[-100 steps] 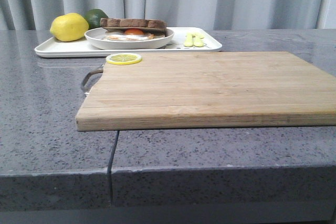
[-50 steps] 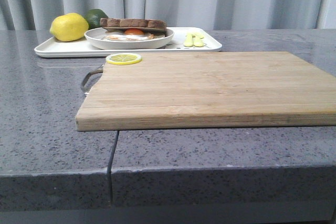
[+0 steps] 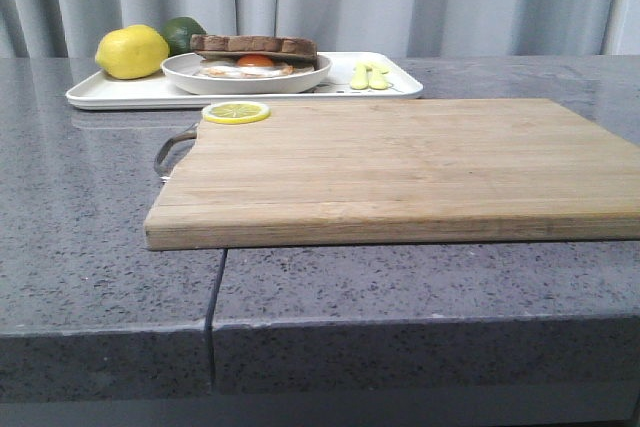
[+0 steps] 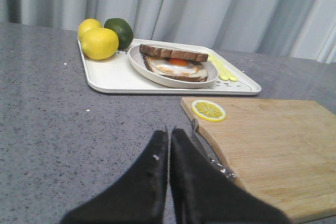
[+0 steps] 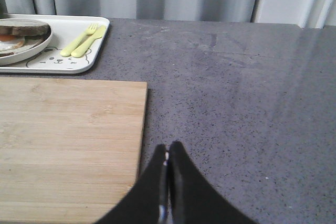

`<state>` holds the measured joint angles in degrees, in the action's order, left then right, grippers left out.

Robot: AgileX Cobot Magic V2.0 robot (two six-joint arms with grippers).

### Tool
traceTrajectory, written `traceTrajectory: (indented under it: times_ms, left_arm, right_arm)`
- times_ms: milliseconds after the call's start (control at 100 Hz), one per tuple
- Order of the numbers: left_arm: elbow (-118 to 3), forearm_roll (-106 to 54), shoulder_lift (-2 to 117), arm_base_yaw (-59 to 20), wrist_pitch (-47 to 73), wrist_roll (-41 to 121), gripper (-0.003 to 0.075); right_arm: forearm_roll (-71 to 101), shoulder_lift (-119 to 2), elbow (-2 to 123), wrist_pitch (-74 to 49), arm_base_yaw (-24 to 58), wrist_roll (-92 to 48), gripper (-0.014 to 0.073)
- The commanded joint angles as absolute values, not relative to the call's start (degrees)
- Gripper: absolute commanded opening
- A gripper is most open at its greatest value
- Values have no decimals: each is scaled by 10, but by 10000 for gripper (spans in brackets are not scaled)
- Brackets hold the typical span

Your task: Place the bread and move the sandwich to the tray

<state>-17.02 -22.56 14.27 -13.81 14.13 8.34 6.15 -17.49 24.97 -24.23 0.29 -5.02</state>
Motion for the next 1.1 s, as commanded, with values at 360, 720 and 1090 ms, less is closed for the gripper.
traceTrajectory:
  times_ms: [360, 720, 1090]
  left_arm:
    - [-81, 0, 48, -91, 96, 83, -20]
    - [-26, 0, -20, -2, 91, 79, -20]
    - [8, 29, -20, -1, 66, 18, -20]
  right_arm:
    - [62, -180, 263, -200, 0, -54, -67]
    - [62, -180, 263, -201, 0, -54, -67]
    - [62, -180, 263, -200, 0, -54, -67]
